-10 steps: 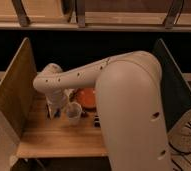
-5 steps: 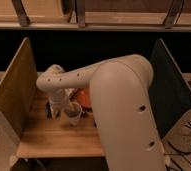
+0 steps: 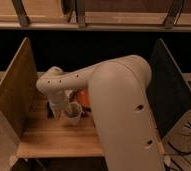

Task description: Pick up the ceramic cup

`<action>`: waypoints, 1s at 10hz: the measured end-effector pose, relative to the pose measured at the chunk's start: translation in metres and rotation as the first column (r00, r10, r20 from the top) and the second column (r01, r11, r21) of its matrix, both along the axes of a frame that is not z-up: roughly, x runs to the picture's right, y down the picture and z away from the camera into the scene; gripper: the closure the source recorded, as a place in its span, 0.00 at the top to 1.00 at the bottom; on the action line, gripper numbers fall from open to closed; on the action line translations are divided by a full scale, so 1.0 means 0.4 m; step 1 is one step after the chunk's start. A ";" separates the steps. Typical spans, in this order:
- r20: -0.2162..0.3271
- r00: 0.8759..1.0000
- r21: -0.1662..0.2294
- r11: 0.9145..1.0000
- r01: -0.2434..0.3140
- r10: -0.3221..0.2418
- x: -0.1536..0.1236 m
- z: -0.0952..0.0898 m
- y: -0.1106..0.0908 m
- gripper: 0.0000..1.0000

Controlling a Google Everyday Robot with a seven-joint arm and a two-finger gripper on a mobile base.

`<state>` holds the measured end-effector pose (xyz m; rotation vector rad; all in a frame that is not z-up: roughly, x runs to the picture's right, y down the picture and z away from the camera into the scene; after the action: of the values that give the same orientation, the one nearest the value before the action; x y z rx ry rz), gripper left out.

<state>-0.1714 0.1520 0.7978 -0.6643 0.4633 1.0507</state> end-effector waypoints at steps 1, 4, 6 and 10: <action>-0.002 1.000 -0.013 1.000 0.006 -0.006 0.003 0.006 0.015 0.22; -0.005 1.000 -0.020 1.000 0.013 -0.013 0.003 0.012 0.023 0.00; -0.010 1.000 0.008 1.000 0.021 -0.021 0.004 0.005 -0.009 0.00; 0.005 0.994 0.092 0.990 0.109 -0.110 -0.052 -0.055 -0.085 0.00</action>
<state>-0.1922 0.1180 0.7758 -0.5561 0.4355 0.9590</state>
